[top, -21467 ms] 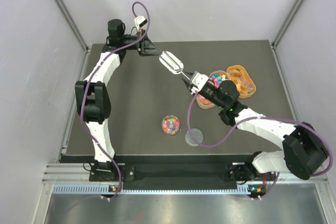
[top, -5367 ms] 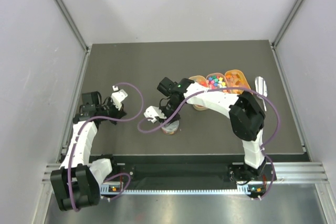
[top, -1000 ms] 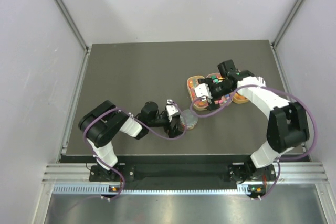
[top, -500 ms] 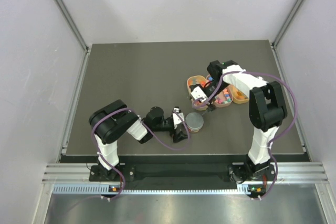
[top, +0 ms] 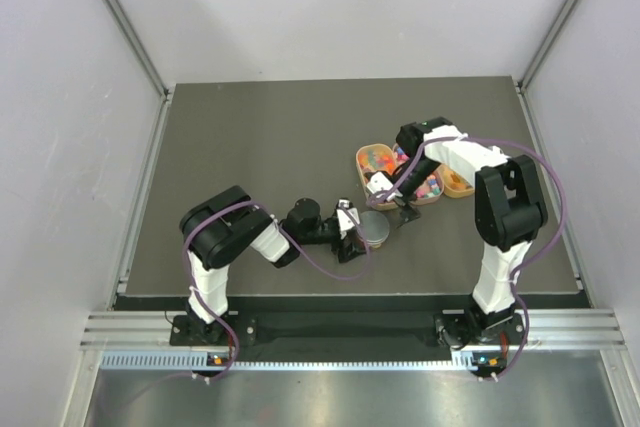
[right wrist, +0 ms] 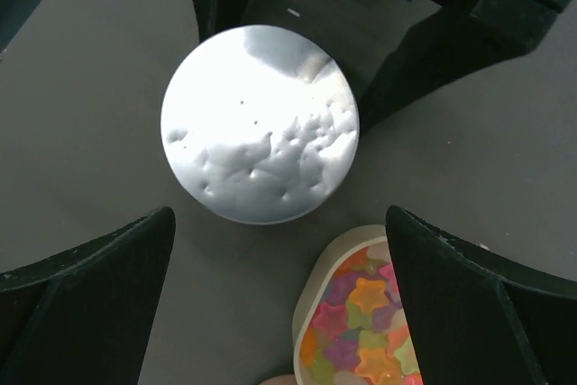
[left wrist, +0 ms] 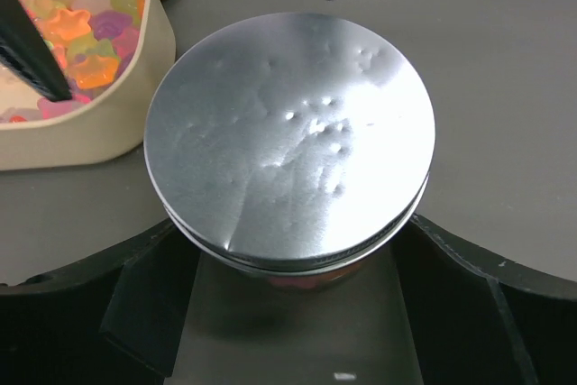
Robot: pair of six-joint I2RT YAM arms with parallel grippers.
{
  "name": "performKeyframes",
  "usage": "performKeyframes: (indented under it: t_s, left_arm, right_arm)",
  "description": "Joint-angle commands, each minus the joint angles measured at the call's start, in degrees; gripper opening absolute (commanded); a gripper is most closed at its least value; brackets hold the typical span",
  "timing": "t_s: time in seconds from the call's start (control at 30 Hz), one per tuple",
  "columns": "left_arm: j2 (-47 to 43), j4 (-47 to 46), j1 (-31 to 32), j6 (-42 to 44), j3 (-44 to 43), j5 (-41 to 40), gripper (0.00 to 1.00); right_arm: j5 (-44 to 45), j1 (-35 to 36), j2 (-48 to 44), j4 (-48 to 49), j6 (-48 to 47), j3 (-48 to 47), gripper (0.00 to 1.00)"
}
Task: Pack the candies
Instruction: Screw the bottle lid onto the packing bottle.
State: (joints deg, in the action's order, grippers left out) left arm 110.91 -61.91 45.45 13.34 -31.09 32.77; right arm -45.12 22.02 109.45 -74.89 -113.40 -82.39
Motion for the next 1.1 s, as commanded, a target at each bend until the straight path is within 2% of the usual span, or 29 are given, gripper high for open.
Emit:
performKeyframes:
  t_s: [0.0, 0.33, 0.77, 0.9, 1.07]
  left_arm:
    - [2.7, 5.0, 0.0, 1.9, -0.6, -3.2, 0.85]
    - [3.3, 6.6, 0.3, 2.6, -1.0, -2.6, 0.79]
    - [2.8, 7.4, 0.6, 3.4, -0.1, -2.3, 0.76]
    - [2.7, 7.5, 0.6, 3.4, 0.2, -2.1, 0.76]
    - [2.4, 7.5, 0.5, 3.2, 0.4, -2.2, 0.76]
  right_arm:
    - [-2.8, 1.3, -3.3, -9.2, -30.6, 1.2, 1.00]
    - [-6.2, 2.8, -1.9, -9.1, -31.0, 0.8, 1.00]
    - [-4.7, 4.4, -2.5, -5.6, -28.8, 4.2, 0.96]
    - [-5.0, 4.7, -3.0, -3.3, -26.5, 4.8, 0.92]
    - [-4.8, 5.1, -3.5, 0.6, -21.8, 5.6, 0.80]
